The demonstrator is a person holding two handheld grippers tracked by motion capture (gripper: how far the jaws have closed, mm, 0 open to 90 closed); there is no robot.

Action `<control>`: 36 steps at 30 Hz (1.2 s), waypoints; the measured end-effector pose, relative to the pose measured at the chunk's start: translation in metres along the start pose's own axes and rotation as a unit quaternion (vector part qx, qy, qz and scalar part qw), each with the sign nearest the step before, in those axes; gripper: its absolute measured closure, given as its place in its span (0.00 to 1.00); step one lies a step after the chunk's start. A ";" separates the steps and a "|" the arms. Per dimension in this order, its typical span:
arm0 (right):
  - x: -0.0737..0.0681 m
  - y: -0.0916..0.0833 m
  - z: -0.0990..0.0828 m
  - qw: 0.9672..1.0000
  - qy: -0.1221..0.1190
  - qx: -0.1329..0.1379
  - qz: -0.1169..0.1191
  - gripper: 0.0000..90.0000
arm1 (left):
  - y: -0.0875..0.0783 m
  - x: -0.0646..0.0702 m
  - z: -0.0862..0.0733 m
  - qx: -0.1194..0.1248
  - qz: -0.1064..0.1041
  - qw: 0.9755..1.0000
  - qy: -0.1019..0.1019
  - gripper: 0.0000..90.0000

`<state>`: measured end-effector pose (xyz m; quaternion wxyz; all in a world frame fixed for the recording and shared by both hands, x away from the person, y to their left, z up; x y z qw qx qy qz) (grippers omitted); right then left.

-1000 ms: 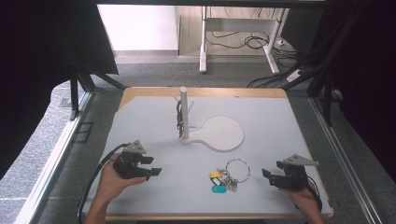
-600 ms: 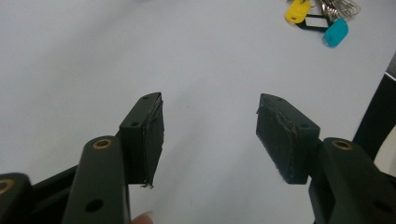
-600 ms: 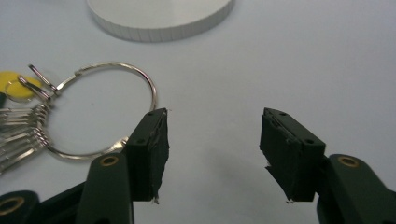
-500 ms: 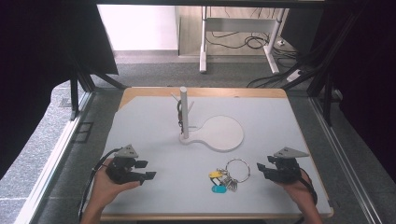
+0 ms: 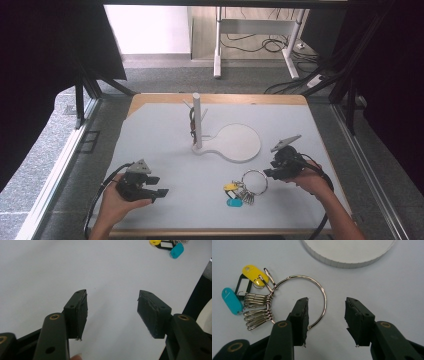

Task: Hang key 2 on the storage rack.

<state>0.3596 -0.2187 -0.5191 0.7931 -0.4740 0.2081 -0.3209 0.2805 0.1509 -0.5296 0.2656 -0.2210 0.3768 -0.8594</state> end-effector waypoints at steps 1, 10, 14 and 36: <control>0.000 0.001 0.001 1.000 -0.003 -0.007 0.000 0.64 | 0.000 0.001 -0.001 -0.002 -0.001 1.000 0.003 0.46; 0.000 0.022 0.003 0.995 -0.007 -0.100 0.007 0.75 | 0.004 0.006 -0.002 -0.005 -0.005 1.000 0.003 0.46; 0.000 0.031 0.003 0.992 -0.008 -0.126 0.007 0.79 | 0.007 0.007 -0.004 -0.007 -0.004 1.000 0.004 0.46; 0.002 0.051 0.000 0.985 0.005 -0.172 -0.007 0.91 | 0.013 0.012 -0.007 -0.021 -0.011 1.000 0.010 0.46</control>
Point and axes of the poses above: each handheld gripper's, and its own axes: y roughly forward along the jaws, z roughly out of its top, x roughly to its right, the point moved 9 cm from there along y, roughly forward along the jaws, and after that the axes turned 2 degrees about y, right-handed, at the moved point
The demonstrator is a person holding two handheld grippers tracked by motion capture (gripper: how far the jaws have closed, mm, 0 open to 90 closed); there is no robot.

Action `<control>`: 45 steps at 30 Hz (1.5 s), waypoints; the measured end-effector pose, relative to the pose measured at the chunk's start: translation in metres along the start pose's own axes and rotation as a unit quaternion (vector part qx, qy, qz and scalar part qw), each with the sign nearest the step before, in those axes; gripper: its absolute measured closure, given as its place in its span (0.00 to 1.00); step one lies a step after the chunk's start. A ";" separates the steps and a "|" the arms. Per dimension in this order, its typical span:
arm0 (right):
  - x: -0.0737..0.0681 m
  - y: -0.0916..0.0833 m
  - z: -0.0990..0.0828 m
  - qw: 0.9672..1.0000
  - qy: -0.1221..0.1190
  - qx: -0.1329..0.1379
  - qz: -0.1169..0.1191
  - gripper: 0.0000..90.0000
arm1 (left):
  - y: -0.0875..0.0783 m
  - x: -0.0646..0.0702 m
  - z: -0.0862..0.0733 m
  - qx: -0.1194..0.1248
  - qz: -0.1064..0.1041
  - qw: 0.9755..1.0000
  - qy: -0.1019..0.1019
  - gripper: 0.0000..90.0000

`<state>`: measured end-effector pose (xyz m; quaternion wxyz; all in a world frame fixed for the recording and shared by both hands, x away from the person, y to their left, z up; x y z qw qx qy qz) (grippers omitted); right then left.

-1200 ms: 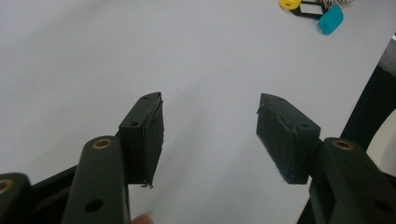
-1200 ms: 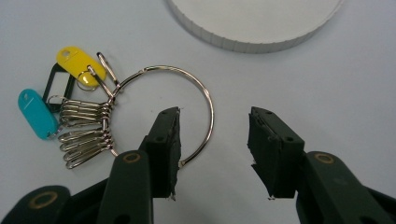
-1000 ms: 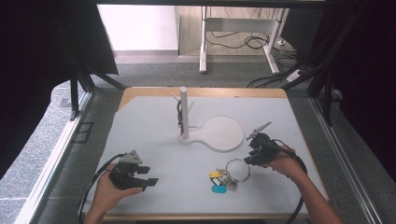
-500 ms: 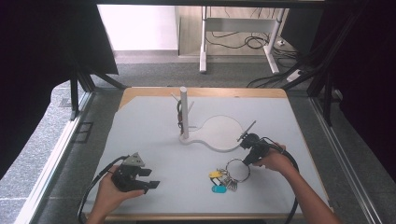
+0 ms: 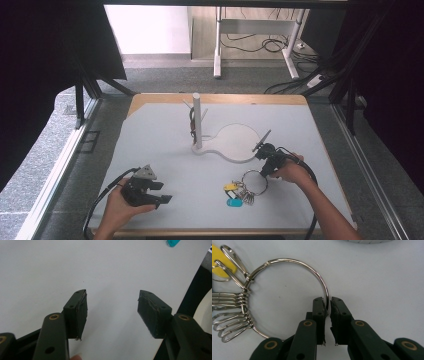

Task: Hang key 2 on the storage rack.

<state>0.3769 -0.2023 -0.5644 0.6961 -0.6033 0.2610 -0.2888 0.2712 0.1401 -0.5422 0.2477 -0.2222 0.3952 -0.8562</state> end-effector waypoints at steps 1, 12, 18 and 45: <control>0.000 0.001 0.000 1.000 -0.001 -0.002 0.001 0.91 | 0.001 0.001 0.000 -0.001 0.000 1.000 -0.001 0.46; -0.003 0.004 0.001 1.000 0.001 -0.014 -0.011 0.94 | 0.005 0.002 -0.002 -0.009 -0.003 1.000 0.003 0.46; -0.004 0.003 0.000 1.000 0.004 -0.019 -0.009 0.96 | 0.005 0.003 -0.002 -0.008 -0.006 1.000 0.003 0.46; -0.006 0.004 -0.004 0.999 0.025 -0.033 -0.030 0.96 | 0.010 0.006 -0.002 -0.012 -0.013 1.000 0.000 0.46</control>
Point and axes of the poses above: each handheld gripper's, and its own axes: y roughly forward along the jaws, z roughly out of its top, x roughly to its right, the point moved 9 cm from there along y, roughly forward along the jaws, and after that the axes turned 2 degrees about y, right-handed, at the moved point
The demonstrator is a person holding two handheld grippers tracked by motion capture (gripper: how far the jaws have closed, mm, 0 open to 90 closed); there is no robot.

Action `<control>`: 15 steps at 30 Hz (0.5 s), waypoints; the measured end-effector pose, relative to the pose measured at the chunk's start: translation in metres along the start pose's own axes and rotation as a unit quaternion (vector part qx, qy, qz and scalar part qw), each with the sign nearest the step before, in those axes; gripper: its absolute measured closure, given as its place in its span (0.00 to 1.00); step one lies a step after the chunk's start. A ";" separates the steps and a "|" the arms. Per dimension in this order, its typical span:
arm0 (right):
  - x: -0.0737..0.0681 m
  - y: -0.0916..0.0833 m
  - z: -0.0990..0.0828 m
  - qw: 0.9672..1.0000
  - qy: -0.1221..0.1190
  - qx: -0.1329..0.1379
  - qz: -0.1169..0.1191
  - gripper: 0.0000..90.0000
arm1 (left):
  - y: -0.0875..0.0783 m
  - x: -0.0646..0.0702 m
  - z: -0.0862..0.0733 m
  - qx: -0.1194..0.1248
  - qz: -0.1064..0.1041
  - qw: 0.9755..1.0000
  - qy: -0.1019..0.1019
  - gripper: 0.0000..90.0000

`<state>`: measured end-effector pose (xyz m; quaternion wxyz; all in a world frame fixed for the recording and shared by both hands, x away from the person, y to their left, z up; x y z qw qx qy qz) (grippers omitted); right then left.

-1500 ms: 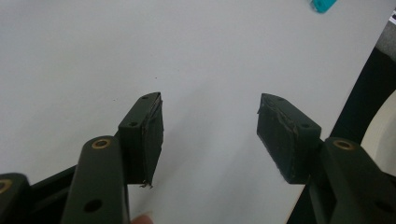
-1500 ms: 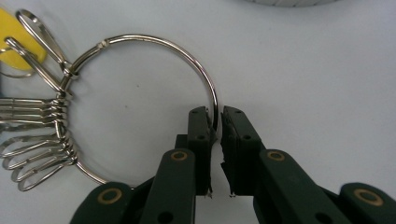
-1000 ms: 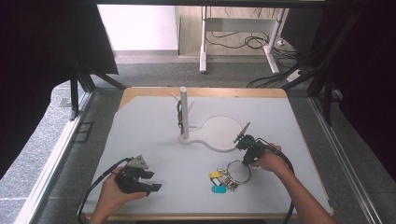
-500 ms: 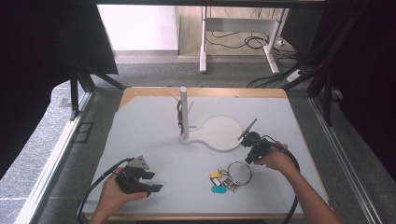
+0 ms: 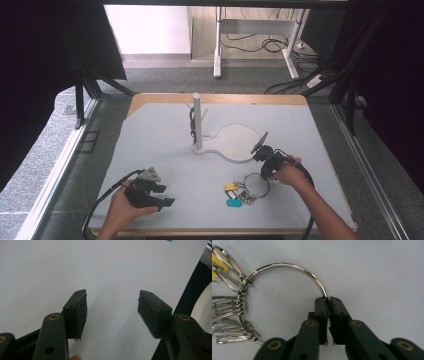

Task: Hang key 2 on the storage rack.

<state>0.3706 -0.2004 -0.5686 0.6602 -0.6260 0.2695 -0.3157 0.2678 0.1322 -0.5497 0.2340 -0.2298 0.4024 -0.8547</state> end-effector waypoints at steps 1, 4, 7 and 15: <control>-0.002 0.000 0.000 1.000 -0.001 -0.007 -0.013 0.97 | 0.000 0.000 0.000 0.000 0.000 1.000 0.000 0.46; -0.002 0.000 0.001 1.000 0.004 -0.018 -0.020 0.97 | -0.003 0.000 -0.001 -0.002 0.001 1.000 0.005 0.46; 0.000 -0.001 0.000 1.000 0.021 -0.011 0.013 0.98 | -0.003 0.000 0.000 0.003 0.001 1.000 0.001 0.46; -0.006 -0.021 -0.005 0.997 0.021 0.023 0.074 0.97 | -0.004 -0.002 -0.001 -0.002 0.003 1.000 0.007 0.46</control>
Point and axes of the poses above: each handheld gripper's, and its own axes: y roughly forward along the jaws, z roughly out of its top, x roughly to its right, the point moved 9 cm from there along y, roughly forward along the jaws, and after that the axes turned 2 degrees about y, right-handed, at the moved point
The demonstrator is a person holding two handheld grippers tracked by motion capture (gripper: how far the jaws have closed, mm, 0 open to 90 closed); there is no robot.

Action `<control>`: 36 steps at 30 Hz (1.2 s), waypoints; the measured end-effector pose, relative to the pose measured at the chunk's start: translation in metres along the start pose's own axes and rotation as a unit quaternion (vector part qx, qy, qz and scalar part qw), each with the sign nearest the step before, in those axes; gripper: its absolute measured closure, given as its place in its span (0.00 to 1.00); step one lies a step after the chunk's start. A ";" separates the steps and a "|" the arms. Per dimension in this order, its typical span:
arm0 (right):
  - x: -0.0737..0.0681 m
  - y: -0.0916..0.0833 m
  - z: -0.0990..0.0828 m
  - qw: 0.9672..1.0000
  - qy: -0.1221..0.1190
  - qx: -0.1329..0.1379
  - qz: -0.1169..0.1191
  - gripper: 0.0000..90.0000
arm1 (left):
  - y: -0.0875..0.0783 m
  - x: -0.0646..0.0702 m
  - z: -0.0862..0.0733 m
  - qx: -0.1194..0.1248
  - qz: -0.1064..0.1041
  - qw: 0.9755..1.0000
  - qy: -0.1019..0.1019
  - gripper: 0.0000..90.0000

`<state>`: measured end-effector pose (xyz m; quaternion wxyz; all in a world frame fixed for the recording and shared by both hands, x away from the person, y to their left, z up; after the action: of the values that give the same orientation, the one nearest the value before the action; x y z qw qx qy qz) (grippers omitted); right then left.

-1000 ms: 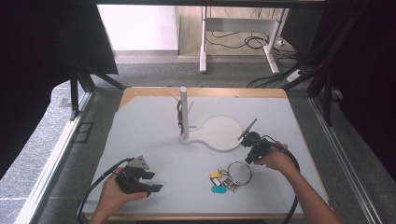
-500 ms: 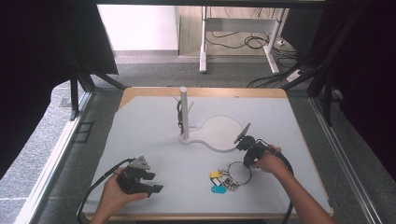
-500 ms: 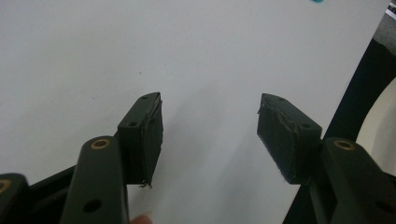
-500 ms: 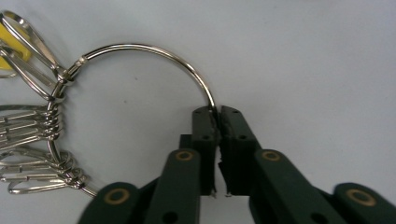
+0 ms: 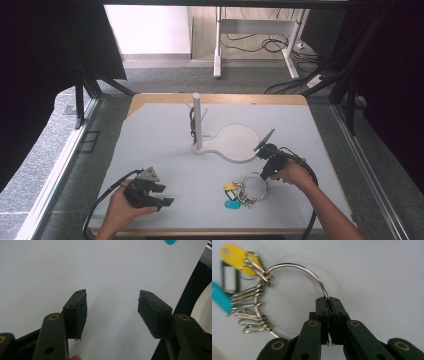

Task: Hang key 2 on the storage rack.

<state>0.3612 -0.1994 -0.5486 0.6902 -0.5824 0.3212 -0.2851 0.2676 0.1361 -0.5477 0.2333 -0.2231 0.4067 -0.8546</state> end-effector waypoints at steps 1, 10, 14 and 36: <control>-0.002 -0.004 -0.001 1.000 0.000 0.005 0.008 0.97 | 0.000 0.000 0.000 0.000 0.000 1.000 -0.001 0.46; -0.021 -0.029 -0.013 0.997 -0.013 0.040 0.063 0.97 | -0.001 0.000 0.000 0.003 -0.001 1.000 -0.002 0.46; -0.029 -0.035 -0.015 0.996 -0.021 0.045 0.081 0.97 | -0.001 0.000 0.000 0.001 -0.001 1.000 -0.001 0.46; -0.069 -0.040 -0.007 0.990 -0.082 0.015 0.110 0.97 | -0.004 0.000 0.000 0.008 0.000 1.000 -0.003 0.46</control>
<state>0.3113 -0.1568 -0.5021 0.7503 -0.5545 0.3207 -0.1637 0.2671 0.1385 -0.5442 0.2362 -0.2241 0.3993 -0.8571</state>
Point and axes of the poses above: each handheld gripper's, and its own axes: y roughly forward along the jaws, z roughly out of its top, x roughly to its right, the point moved 9 cm from there along y, roughly forward along the jaws, and after that the axes turned 2 degrees about y, right-handed, at the moved point
